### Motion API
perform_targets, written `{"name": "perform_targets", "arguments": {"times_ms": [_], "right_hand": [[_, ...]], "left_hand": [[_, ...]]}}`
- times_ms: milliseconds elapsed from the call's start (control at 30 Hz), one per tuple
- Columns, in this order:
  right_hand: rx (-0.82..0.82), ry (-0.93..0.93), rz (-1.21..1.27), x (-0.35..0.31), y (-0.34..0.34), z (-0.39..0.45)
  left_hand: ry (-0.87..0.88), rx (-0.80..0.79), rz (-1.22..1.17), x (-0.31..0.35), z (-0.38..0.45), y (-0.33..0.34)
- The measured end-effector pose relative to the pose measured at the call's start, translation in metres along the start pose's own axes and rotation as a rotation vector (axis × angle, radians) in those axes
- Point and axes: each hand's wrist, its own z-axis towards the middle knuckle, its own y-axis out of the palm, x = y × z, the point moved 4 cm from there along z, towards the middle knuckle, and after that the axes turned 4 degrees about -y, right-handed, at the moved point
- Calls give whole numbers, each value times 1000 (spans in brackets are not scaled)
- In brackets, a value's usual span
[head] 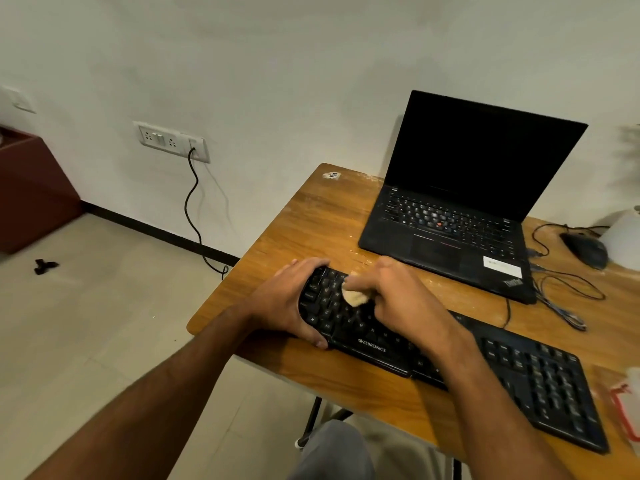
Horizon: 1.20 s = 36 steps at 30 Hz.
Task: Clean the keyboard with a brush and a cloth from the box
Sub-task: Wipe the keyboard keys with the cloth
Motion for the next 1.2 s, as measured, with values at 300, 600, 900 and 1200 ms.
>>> {"name": "perform_targets", "arguments": {"times_ms": [300, 600, 900, 1200], "right_hand": [[-96, -12, 29, -1, 9, -17], [-47, -39, 30, -22, 18, -4], [-24, -101, 124, -41, 7, -7], [-101, -8, -2, -23, -9, -24]], "left_hand": [[4, 1, 8, 0, -1, 0], [26, 5, 19, -2, 0, 2], [40, 23, 10, -7, 2, 3], [34, 20, 3, -7, 4, 2]]}}
